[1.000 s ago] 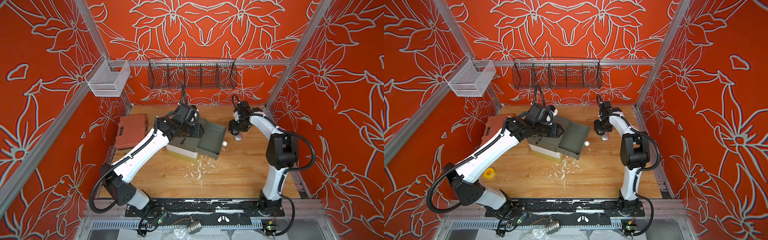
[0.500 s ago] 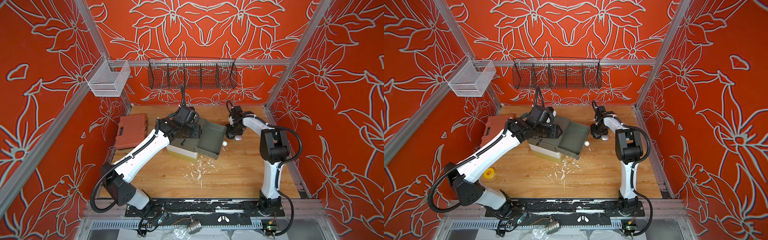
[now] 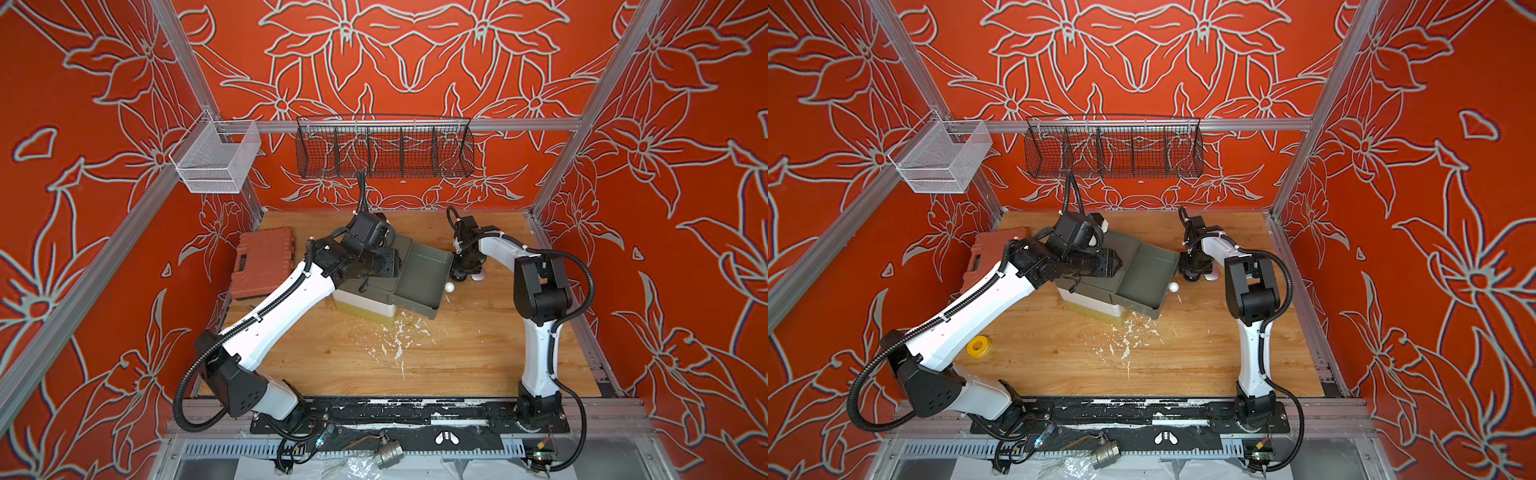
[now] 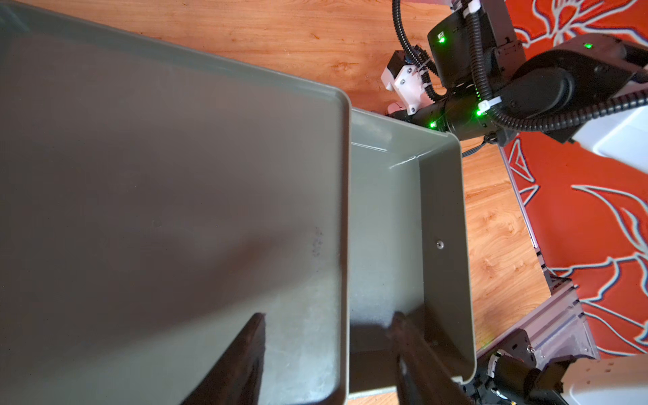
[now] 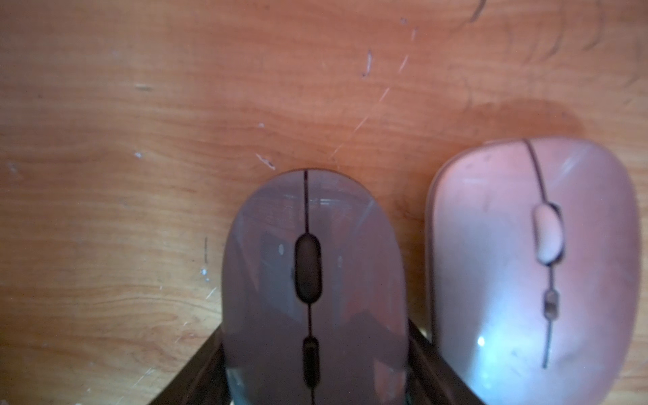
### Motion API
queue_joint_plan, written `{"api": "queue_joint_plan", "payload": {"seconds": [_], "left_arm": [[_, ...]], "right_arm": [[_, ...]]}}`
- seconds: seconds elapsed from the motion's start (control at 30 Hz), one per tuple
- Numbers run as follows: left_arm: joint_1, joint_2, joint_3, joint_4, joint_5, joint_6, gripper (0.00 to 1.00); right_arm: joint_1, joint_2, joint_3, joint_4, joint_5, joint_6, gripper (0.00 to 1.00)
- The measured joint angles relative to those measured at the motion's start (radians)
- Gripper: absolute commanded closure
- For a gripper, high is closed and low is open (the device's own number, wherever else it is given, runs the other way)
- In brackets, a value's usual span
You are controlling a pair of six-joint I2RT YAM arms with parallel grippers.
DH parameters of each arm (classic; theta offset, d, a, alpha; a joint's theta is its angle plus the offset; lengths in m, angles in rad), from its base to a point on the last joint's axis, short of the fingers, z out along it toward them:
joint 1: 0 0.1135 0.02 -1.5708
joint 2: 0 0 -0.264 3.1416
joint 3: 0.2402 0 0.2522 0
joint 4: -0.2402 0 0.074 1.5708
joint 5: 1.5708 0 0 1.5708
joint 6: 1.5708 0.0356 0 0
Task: Take the mice out of the drawer
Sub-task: Place the mouse at the center of the board.
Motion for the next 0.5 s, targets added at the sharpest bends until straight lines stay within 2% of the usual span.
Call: {"api": "queue_joint_plan", "payload": {"seconds": [0.33, 0.5], "left_arm": [[0.0, 0.0, 0.008, -0.008, -0.029, 0.006, 0.43], [0.0, 0.0, 0.037, -0.01, -0.036, 0.017, 0.43]], "right_arm": [[0.009, -0.004, 0.0, -0.011, 0.003, 0.015, 0.23], [0.008, -0.076, -0.034, -0.024, 0.003, 0.027, 0.22]]}}
